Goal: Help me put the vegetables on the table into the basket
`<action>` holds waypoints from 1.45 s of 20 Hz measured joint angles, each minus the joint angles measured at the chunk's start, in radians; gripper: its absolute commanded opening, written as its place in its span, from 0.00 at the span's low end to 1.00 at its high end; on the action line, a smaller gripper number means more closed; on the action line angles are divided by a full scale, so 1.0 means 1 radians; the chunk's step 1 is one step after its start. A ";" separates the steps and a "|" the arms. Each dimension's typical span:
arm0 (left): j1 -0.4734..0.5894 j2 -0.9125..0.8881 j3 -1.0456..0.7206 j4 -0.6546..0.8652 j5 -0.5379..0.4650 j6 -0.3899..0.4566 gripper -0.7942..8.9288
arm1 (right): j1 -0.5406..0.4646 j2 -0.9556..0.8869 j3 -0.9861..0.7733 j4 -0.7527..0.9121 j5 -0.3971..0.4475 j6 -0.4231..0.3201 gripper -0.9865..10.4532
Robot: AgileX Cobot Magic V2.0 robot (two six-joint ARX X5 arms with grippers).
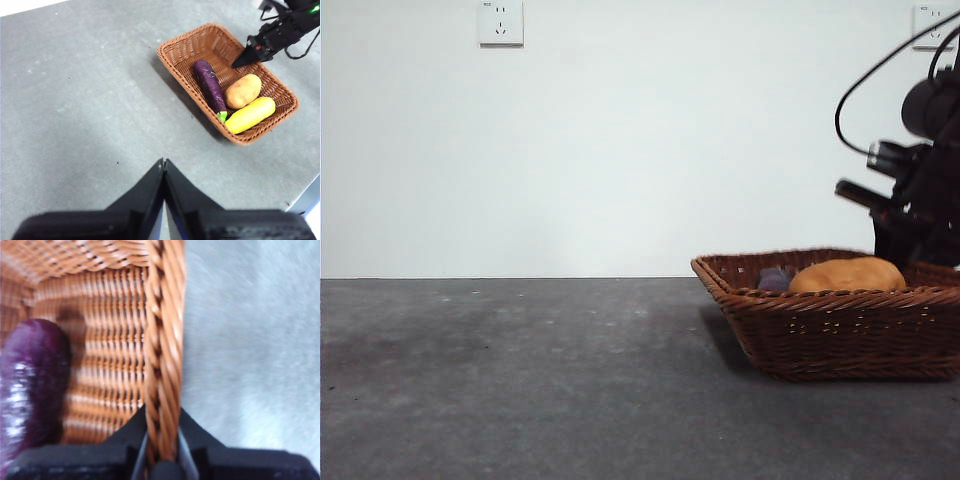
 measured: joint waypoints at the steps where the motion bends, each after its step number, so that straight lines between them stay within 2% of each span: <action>1: 0.000 0.000 0.000 -0.003 0.000 0.000 0.08 | -0.002 0.023 0.001 0.008 0.005 -0.007 0.08; 9: 0.000 0.025 0.000 -0.027 0.000 0.000 0.08 | -0.005 0.041 0.005 0.042 -0.008 -0.022 0.10; 10: 0.000 0.029 0.000 -0.027 0.000 0.000 0.08 | -0.005 0.042 0.005 0.043 -0.008 -0.023 0.14; 12: 0.000 0.034 0.000 -0.027 0.000 0.000 0.08 | -0.004 0.047 0.005 0.066 0.002 -0.039 0.38; 13: 0.000 0.034 0.000 -0.027 0.000 0.000 0.08 | -0.003 0.058 0.005 0.070 -0.006 -0.046 0.43; 17: 0.000 0.034 0.000 -0.027 0.000 0.000 0.08 | -0.003 0.061 0.047 0.028 -0.027 -0.060 0.43; 21: 0.000 0.034 0.000 -0.027 0.000 0.000 0.08 | -0.006 -0.051 0.182 -0.176 0.018 -0.094 0.42; 29: 0.000 0.034 0.000 -0.024 0.001 0.019 0.08 | 0.029 -0.426 0.239 -0.613 -0.080 -0.168 0.18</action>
